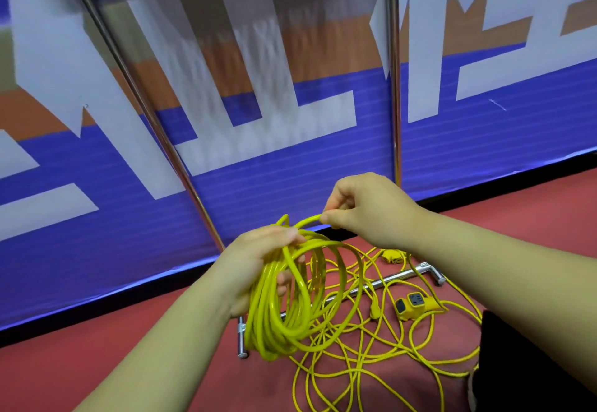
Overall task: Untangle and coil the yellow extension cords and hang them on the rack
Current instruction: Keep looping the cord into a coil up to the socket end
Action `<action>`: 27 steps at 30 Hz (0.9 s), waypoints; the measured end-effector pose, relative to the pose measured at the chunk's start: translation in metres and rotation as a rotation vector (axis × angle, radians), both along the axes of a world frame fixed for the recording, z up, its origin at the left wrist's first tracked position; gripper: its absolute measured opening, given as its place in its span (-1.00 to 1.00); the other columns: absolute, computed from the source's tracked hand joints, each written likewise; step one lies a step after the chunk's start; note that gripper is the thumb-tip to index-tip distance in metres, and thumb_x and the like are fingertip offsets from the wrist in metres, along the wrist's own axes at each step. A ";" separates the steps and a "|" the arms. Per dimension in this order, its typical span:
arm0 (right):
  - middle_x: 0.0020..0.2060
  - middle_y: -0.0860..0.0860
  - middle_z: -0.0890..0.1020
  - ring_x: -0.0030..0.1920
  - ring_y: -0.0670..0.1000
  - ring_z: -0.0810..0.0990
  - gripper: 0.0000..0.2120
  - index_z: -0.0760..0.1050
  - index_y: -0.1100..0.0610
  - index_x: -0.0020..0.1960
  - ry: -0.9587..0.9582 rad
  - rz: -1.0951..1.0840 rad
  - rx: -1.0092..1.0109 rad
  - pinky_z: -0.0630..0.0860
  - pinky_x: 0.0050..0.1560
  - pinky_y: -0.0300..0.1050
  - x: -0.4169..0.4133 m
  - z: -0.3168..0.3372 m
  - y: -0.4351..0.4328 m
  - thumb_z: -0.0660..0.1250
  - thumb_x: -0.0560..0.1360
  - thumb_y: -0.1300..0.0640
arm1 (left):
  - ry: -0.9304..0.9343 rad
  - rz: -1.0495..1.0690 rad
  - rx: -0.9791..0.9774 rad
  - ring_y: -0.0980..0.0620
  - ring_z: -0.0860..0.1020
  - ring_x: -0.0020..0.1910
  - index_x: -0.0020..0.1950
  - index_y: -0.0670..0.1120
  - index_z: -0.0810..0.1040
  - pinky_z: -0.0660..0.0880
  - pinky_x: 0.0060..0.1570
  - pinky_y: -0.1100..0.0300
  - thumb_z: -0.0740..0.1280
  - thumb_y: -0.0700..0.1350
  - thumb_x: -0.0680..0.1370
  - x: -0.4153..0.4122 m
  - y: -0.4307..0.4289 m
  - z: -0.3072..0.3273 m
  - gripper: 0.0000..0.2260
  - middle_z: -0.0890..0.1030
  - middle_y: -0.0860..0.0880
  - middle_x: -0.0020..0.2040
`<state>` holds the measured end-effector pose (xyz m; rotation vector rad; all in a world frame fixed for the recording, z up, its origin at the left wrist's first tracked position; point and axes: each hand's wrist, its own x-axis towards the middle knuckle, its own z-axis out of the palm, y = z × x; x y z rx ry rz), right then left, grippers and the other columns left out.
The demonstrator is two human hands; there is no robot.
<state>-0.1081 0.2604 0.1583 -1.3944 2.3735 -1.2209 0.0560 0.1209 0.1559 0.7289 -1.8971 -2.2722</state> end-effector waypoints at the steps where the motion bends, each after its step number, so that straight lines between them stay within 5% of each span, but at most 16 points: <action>1: -0.39 -0.09 0.65 -0.38 -0.17 0.57 -0.82 0.59 0.05 -0.18 -0.036 0.036 0.004 0.49 -0.29 -0.22 -0.002 0.001 0.001 0.52 0.43 -0.04 | 0.012 -0.021 -0.046 0.05 0.38 -0.59 -0.14 -0.18 0.61 0.36 -0.58 0.25 0.40 -0.07 0.43 0.001 -0.001 0.000 -0.83 0.54 -0.23 -0.26; 5: -0.44 -0.07 0.54 -0.43 -0.09 0.44 -0.76 0.44 0.16 -0.10 -0.317 0.214 0.159 0.34 -0.48 -0.32 -0.025 -0.003 0.014 0.44 0.53 0.03 | 0.122 -0.011 -0.110 0.06 0.38 -0.58 -0.23 -0.10 0.64 0.37 -0.56 0.26 0.43 -0.15 0.47 0.006 -0.014 0.004 -0.91 0.53 -0.22 -0.24; 11: -0.21 0.10 0.64 -0.26 -0.09 0.52 -0.92 0.46 0.11 -0.06 -0.703 0.301 0.198 0.39 -0.15 -0.19 -0.054 -0.028 0.015 0.28 0.61 0.14 | 0.317 0.143 -0.066 0.07 0.35 -0.58 -0.10 -0.17 0.52 0.36 -0.58 0.22 0.45 -0.18 0.46 0.019 -0.047 0.016 -0.86 0.57 -0.11 -0.30; 14: -0.13 0.08 0.66 -0.14 -0.06 0.53 -0.94 0.49 0.02 -0.12 -0.685 0.375 0.325 0.35 -0.12 -0.10 -0.056 -0.038 0.010 0.29 0.53 0.09 | 0.306 0.181 -0.109 0.06 0.35 -0.57 -0.09 -0.21 0.48 0.36 -0.56 0.24 0.39 -0.14 0.50 0.022 -0.055 0.013 -0.84 0.53 -0.06 -0.40; 19: -0.19 0.09 0.59 -0.30 -0.17 0.50 -0.85 0.49 0.19 -0.03 -0.550 0.437 0.522 0.29 -0.35 -0.33 -0.051 -0.053 0.008 0.32 0.61 0.10 | 0.310 0.235 -0.028 0.10 0.36 -0.58 -0.15 -0.15 0.54 0.38 -0.55 0.29 0.33 -0.12 0.51 0.028 -0.069 0.009 -0.89 0.53 -0.12 -0.29; 22: -0.28 0.02 0.61 -0.31 -0.08 0.56 -0.82 0.59 0.15 0.09 -0.674 0.279 0.331 0.41 -0.37 -0.29 -0.050 -0.048 0.003 0.25 0.64 0.09 | 0.305 0.235 0.014 0.12 0.36 -0.58 -0.09 -0.12 0.54 0.41 -0.56 0.29 0.32 -0.08 0.51 0.034 -0.074 0.007 -0.89 0.53 -0.12 -0.25; 27: -0.47 -0.05 0.31 -0.50 -0.09 0.20 -0.71 0.65 0.06 0.16 -1.018 -0.047 -0.211 0.21 -0.49 -0.27 -0.050 -0.017 -0.010 0.25 0.62 -0.05 | 0.168 0.326 -0.026 0.08 0.36 -0.55 0.15 -0.15 0.59 0.39 -0.55 0.26 0.37 0.12 0.46 0.033 -0.081 -0.009 -0.59 0.48 -0.14 -0.27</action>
